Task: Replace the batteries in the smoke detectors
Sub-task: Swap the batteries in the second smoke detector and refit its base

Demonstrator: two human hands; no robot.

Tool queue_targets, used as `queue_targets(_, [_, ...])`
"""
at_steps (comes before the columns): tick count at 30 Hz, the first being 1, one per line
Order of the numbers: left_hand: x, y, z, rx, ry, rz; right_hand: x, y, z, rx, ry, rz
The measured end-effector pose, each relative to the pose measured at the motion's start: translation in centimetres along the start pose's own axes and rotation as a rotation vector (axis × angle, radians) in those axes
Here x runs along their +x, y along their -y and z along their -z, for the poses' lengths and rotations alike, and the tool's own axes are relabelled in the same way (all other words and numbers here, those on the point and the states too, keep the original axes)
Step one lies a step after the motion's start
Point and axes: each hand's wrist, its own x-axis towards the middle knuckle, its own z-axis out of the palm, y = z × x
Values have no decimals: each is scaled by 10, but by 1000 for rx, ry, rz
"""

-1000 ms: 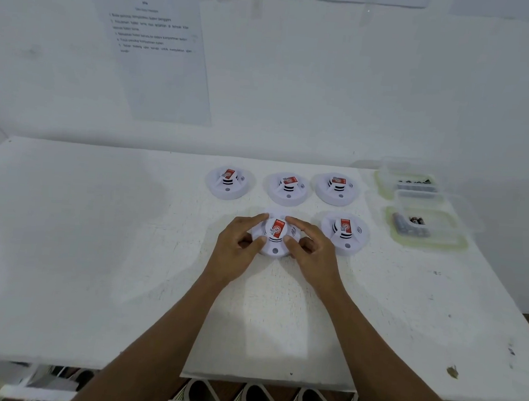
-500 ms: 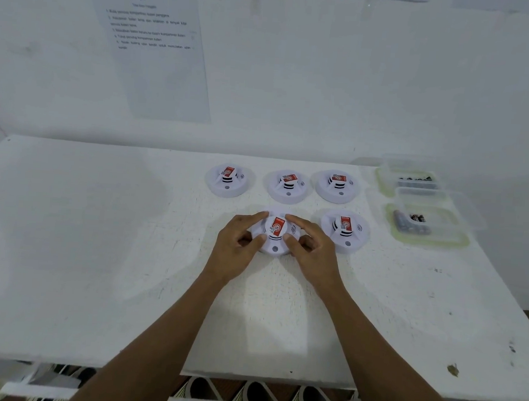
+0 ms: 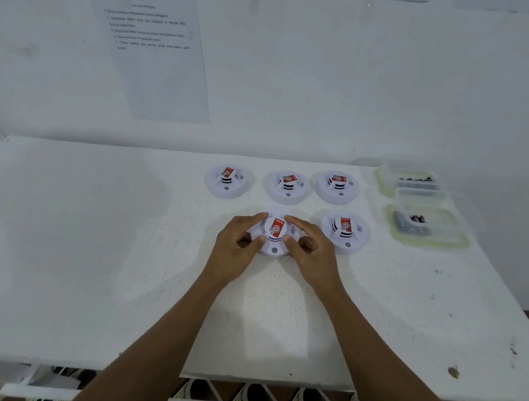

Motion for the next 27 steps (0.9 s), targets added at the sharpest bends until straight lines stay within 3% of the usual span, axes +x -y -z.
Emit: queue_targets(27, [0, 1, -1, 38, -5, -28, 2, -2, -1, -18, 1, 57])
